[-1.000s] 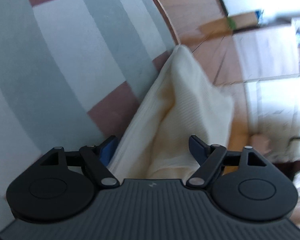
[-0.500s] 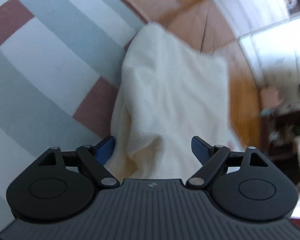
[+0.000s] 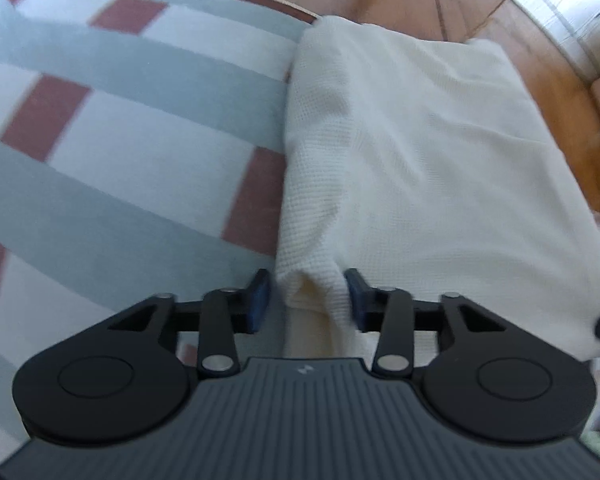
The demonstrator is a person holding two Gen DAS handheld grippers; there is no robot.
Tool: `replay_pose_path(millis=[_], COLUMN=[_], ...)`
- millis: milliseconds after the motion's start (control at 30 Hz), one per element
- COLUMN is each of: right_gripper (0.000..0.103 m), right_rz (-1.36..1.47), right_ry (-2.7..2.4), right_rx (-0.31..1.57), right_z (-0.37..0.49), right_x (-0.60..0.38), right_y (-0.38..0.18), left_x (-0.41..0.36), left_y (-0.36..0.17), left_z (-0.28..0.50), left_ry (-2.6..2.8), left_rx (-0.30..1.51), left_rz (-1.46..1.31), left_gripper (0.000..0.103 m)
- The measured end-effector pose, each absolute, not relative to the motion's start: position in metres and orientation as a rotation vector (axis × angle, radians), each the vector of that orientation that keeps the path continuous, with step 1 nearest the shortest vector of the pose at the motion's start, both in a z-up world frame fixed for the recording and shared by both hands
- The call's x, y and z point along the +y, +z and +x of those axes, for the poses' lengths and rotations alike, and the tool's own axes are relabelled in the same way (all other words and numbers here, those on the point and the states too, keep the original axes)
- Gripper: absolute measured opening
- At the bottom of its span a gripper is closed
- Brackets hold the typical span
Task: Fold clothes
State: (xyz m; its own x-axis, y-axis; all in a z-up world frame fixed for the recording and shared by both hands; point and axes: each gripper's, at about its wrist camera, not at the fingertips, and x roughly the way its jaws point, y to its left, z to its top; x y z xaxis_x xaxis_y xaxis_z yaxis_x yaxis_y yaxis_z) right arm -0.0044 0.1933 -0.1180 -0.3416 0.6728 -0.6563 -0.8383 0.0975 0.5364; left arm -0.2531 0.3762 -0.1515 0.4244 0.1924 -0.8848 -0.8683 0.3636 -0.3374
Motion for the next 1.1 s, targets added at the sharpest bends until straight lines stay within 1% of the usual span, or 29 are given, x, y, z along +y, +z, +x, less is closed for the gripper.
replay_pose_path(millis=[33,67,133,200,233,267,333,433,533,567,600,633,667,700,733,767,833,900,933,967,1000,1033,1067,1100], right_gripper=[0.023,0.026,0.029,0.045,0.059,0.064,0.063,0.064,0.065,0.066,0.067,0.068,0.068,0.068,0.059,0.034,0.025,0.023,0.023,0.023,0.023,0.023,0.025,0.027], right_rz=[-0.310,-0.372,-0.348,-0.237,-0.187,-0.146,-0.105,-0.060,-0.124,-0.162,-0.195,-0.221,-0.255,-0.282,-0.288,-0.279,-0.270,-0.260,-0.221,-0.187,-0.177,-0.200,-0.244,-0.295], right_ry=[1.560,1.551,1.548,1.539,1.529,1.522,1.513,1.444,1.386,1.360,1.344,1.354,1.377,1.404,1.428,1.431,1.455,1.503,1.501,1.493,1.472,1.439,1.402,1.355], right_rx=[1.065,1.056,1.122,1.150,1.143,1.144,1.183,1.295,1.276,1.256,1.244,1.245,1.242,1.226,1.185,1.151,1.037,0.825,0.780,0.742,0.713,0.676,0.661,0.672], right_z=[-0.011,-0.013,-0.004,0.013,0.022,0.031,0.047,0.068,0.073,0.074,0.074,0.074,0.074,0.075,0.075,0.075,0.064,0.043,0.039,0.035,0.034,0.034,0.036,0.040], right_x=[0.197,0.200,0.204,0.203,0.205,0.208,0.224,0.266,0.307,0.321,0.334,0.344,0.355,0.364,0.369,0.370,0.361,0.334,0.320,0.307,0.297,0.290,0.288,0.290], right_y=[-0.119,-0.122,-0.123,-0.118,-0.115,-0.114,-0.115,-0.128,-0.142,-0.147,-0.153,-0.160,-0.167,-0.173,-0.174,-0.172,-0.159,-0.132,-0.121,-0.111,-0.106,-0.104,-0.107,-0.114], left_x=[0.378,0.380,0.384,0.388,0.390,0.392,0.401,0.424,0.444,0.449,0.453,0.457,0.459,0.458,0.456,0.454,0.450,0.447,0.445,0.443,0.441,0.439,0.438,0.438], left_y=[-0.151,-0.150,-0.148,-0.146,-0.145,-0.144,-0.144,-0.149,-0.151,-0.151,-0.152,-0.155,-0.159,-0.159,-0.156,-0.153,-0.148,-0.142,-0.140,-0.137,-0.134,-0.132,-0.132,-0.133], left_z=[-0.254,-0.255,-0.257,-0.259,-0.261,-0.262,-0.260,-0.245,-0.233,-0.230,-0.227,-0.223,-0.218,-0.215,-0.212,-0.210,-0.205,-0.201,-0.198,-0.196,-0.194,-0.191,-0.193,-0.197], left_ry=[0.813,0.821,0.836,0.851,0.859,0.866,0.867,0.819,0.789,0.788,0.786,0.788,0.791,0.797,0.804,0.810,0.823,0.836,0.842,0.848,0.854,0.860,0.862,0.863], left_rx=[0.858,0.850,0.833,0.816,0.808,0.799,0.792,0.752,0.694,0.672,0.650,0.655,0.673,0.676,0.672,0.668,0.659,0.649,0.645,0.640,0.635,0.630,0.630,0.632], left_rz=[-0.942,-0.936,-0.923,-0.910,-0.904,-0.898,-0.879,-0.877,-0.875,-0.864,-0.853,-0.845,-0.839,-0.822,-0.799,-0.776,-0.730,-0.685,-0.662,-0.639,-0.616,-0.593,-0.611,-0.650], left_gripper=[0.050,0.050,0.049,0.050,0.058,0.061,0.062,0.062,0.062,0.060,0.054,0.020,0.013,0.014,0.013,0.013,0.012,0.011,0.011,0.014,0.026,0.048,0.054,0.057])
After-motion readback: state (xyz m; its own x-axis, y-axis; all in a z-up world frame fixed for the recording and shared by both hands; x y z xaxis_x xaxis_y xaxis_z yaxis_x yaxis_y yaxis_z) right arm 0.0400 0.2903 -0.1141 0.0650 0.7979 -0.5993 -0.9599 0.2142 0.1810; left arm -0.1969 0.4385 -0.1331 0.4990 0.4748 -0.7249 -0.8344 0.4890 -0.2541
